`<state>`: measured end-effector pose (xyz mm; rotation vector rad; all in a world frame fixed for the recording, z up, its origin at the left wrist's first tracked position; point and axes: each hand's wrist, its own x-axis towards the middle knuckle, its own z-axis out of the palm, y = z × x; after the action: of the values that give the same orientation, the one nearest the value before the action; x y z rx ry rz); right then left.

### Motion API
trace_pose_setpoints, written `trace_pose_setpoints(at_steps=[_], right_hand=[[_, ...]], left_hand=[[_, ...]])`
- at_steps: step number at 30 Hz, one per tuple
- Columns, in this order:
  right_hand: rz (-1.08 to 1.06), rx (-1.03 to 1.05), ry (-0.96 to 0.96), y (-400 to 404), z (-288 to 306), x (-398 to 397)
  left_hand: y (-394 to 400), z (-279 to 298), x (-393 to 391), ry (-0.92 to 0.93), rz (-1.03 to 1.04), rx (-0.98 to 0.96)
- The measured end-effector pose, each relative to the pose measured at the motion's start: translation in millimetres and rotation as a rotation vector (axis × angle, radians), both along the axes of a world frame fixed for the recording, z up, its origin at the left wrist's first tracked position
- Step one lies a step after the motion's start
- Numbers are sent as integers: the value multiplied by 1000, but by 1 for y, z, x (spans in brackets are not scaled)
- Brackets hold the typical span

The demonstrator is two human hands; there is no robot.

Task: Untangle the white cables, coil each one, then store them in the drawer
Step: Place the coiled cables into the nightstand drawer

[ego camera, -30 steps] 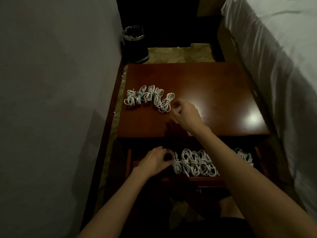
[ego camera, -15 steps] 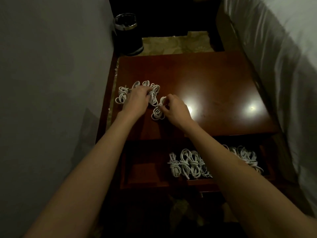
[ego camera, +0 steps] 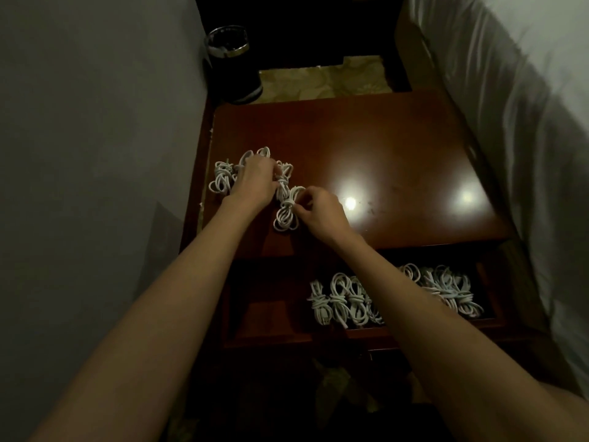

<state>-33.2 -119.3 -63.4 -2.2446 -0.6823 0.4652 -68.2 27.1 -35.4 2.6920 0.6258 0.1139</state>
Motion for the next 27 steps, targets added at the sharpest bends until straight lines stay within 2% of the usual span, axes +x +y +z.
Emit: trace_pose_setpoints(at_steps=[5, 10, 13, 18, 22, 27], right_hand=[[58, 2, -6, -11, 5, -25], [121, -7, -17, -34, 6, -47], [178, -12, -69, -49, 11, -58], [293, 9, -171, -67, 4, -91], [358, -143, -206, -73, -17, -108], [416, -327, -302, -74, -40, -110]], left_hand=[[-15, 5, -26, -25, -51, -76], [-28, 7, -66, 14, -117, -31], [-35, 6, -91, 45, -119, -67], [-50, -1, -139, -16, -167, -76], [-59, -22, -170, -6, -204, -96], [-70, -45, -173, 77, -146, -110]])
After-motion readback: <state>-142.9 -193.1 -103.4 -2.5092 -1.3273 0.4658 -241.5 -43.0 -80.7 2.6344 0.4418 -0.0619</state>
